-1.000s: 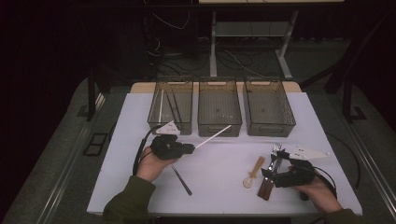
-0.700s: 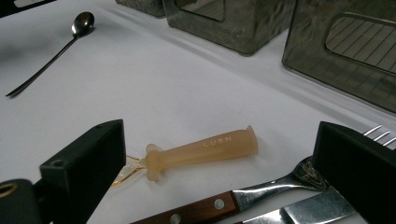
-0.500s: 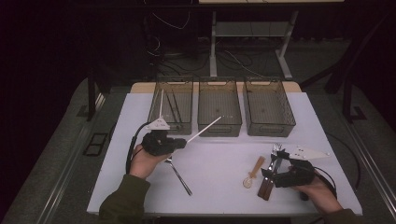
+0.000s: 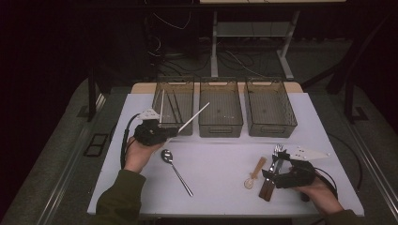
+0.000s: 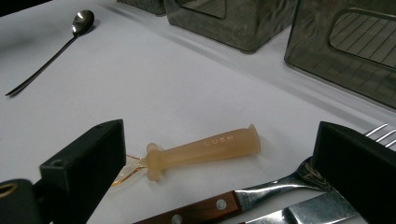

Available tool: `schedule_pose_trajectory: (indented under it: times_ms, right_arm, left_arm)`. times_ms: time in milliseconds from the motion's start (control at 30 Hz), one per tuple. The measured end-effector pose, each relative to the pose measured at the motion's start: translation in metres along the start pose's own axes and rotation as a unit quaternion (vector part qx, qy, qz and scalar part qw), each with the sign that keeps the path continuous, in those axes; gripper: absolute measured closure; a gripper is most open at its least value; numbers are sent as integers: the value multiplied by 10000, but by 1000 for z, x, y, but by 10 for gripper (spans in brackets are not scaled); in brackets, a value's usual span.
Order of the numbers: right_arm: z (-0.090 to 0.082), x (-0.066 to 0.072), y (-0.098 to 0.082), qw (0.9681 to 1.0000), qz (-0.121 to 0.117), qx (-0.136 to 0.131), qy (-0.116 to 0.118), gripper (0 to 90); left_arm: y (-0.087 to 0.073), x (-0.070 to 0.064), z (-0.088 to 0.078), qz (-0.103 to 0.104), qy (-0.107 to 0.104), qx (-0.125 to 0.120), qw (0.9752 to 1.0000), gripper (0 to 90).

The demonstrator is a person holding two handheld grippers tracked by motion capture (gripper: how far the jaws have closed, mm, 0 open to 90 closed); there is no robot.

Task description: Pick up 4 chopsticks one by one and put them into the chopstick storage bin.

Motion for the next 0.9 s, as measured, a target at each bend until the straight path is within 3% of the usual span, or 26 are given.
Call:
schedule_pose_trajectory:
  times_ms: [400, 667, 833, 900]
  right_arm:
    - [-1, -1, 0, 10000, 34, 5, -18, 31]
    - [-2, -2, 0, 10000, 74, -25, -16, 31]
    - [-2, -2, 1, 10000, 72, -37, -14, 31]
    - [-3, -2, 1, 10000, 81, -50, -17, 31]
  left_arm:
    - [30, 33, 1, -174, 319, -133, 9993, 839]
    - [48, 64, 6, -274, 715, -103, 9970, 839]
    - [62, 78, 10, -428, 824, -173, 9955, 839]
    - [67, 83, 13, -385, 926, -143, 9949, 839]
Point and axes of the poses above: each handheld gripper's, and its own axes: z roughly forward along the jaws, y roughly out of its top, x roughly to its left, the point moved 7 cm from there along z, roughly forward along the jaws, and after that the axes turned 9 degrees about -y, right-handed, at the moved point
